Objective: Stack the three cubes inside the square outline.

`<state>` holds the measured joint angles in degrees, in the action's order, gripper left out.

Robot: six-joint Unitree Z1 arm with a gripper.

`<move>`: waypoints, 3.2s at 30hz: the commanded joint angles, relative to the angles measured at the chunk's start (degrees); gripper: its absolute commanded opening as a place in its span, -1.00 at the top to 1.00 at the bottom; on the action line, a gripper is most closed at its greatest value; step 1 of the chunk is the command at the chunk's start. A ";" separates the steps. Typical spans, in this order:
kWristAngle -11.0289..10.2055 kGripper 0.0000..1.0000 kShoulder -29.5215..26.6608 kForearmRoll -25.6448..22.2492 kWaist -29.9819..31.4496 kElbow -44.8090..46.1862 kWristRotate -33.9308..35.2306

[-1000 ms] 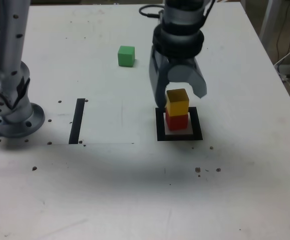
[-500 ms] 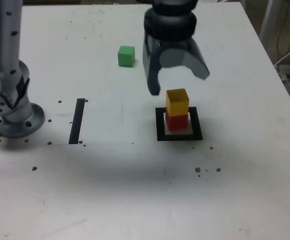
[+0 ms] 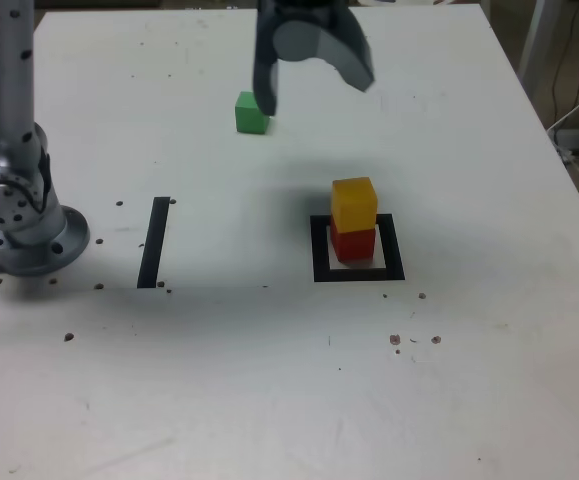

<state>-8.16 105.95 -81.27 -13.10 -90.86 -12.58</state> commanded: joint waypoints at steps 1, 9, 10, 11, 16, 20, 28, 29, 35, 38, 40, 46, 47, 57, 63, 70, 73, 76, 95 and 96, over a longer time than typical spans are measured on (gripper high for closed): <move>-0.24 -0.99 -0.84 0.33 -1.95 1.18 -1.75; -2.10 -0.99 -3.13 2.14 -10.39 3.41 -7.97; -2.34 -0.99 -3.29 2.59 -11.39 3.60 -8.48; -2.49 -0.99 -3.38 3.19 -12.39 3.93 -9.00; -2.50 -0.99 -2.98 7.98 -17.93 6.82 -11.66; -2.48 -0.99 -1.29 10.58 -21.87 7.57 -14.46; -3.74 -0.99 2.62 13.17 -27.50 7.45 -19.74; -4.04 -0.98 3.04 13.51 -27.72 7.46 -20.20; -5.67 -0.93 5.50 16.06 -28.17 8.51 -22.38; -5.80 -0.89 6.41 17.25 -27.89 9.44 -23.00; -5.82 -0.87 6.89 18.11 -27.66 10.20 -23.25; -5.89 -0.80 7.82 19.63 -27.16 12.29 -23.55; -5.83 -0.79 7.90 19.72 -27.02 12.47 -23.59; -5.18 -0.45 8.86 20.94 -25.74 13.33 -24.83; -4.09 -0.31 9.68 22.06 -24.98 13.77 -26.26; -3.98 -0.13 10.39 21.97 -24.81 13.50 -26.27; -4.05 -0.02 10.49 21.71 -24.68 13.03 -26.05; -4.15 0.12 10.26 21.77 -24.61 12.29 -25.92; -4.09 0.34 2.67 12.05 -15.71 6.52 -21.46; -4.07 0.34 1.66 10.31 -14.06 5.48 -20.54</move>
<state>-12.24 109.32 -69.10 -28.92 -84.08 -34.07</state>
